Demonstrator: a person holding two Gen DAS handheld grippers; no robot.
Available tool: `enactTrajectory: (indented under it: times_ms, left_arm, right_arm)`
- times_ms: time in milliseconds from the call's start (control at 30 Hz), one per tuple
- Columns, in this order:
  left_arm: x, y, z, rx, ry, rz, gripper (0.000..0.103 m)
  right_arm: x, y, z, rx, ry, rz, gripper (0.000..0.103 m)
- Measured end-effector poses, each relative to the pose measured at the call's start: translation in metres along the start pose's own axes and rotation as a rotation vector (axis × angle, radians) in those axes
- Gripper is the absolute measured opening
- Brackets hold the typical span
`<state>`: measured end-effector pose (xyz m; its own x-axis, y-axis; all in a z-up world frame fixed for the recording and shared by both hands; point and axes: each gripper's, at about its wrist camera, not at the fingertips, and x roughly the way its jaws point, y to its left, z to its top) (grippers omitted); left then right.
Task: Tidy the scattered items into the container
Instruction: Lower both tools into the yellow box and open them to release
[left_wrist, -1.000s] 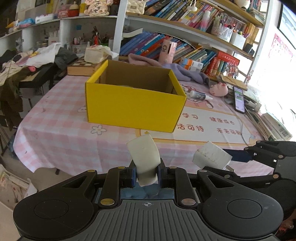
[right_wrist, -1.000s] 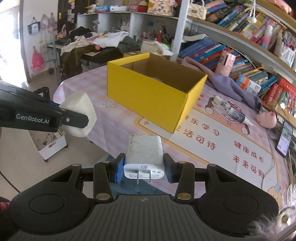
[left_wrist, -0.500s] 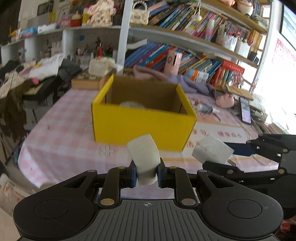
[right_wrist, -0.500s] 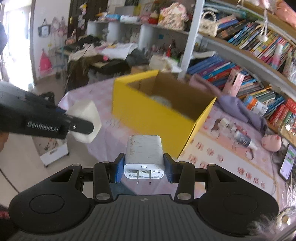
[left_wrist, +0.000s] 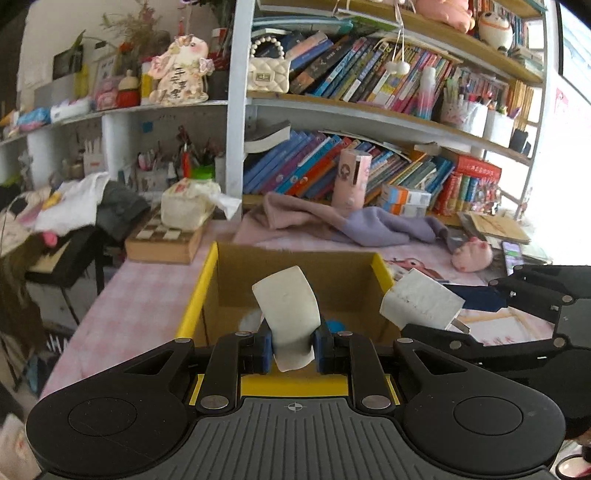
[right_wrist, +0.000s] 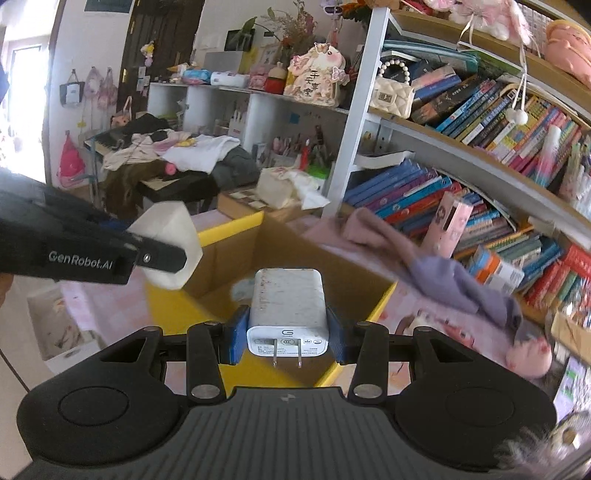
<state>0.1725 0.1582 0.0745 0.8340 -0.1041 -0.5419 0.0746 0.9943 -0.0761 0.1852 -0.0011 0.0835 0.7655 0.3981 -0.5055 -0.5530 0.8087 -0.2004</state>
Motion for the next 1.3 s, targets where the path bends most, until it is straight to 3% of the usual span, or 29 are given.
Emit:
enactTrajectory:
  times_ms: [167, 567, 700, 967, 1067, 1133, 1200, 1300]
  left_arm:
    - [0.048, 0.003, 0.02, 0.04, 0.064, -0.004, 0.019]
    - [0.169, 0.009, 0.044, 0.105, 0.332, -0.027, 0.019]
    - [0.198, 0.007, 0.05, 0.134, 0.387, -0.02, 0.019]
    - [0.23, -0.005, 0.05, 0.129, 0.455, -0.03, 0.021]
    - [0.23, -0.005, 0.052, 0.115, 0.444, -0.046, 0.026]
    - [0.223, -0.004, 0.054, 0.114, 0.419, -0.066, 0.041]
    - [0.212, -0.006, 0.057, 0.124, 0.375, -0.065, 0.066]
    - [0.192, -0.009, 0.059, 0.159, 0.321, -0.065, 0.069]
  right_arm:
    - [0.048, -0.017, 0.009, -0.042, 0.048, 0.024, 0.041]
    - [0.151, -0.024, 0.003, -0.129, 0.318, 0.184, 0.041]
    - [0.169, -0.027, -0.001, -0.148, 0.377, 0.212, 0.041]
    - [0.179, -0.025, -0.005, -0.178, 0.411, 0.248, 0.041]
    - [0.178, -0.025, -0.005, -0.167, 0.407, 0.253, 0.041]
    - [0.176, -0.026, -0.004, -0.149, 0.399, 0.254, 0.041]
    - [0.173, -0.028, -0.003, -0.119, 0.383, 0.253, 0.042]
    - [0.162, -0.029, 0.001, -0.085, 0.352, 0.246, 0.044]
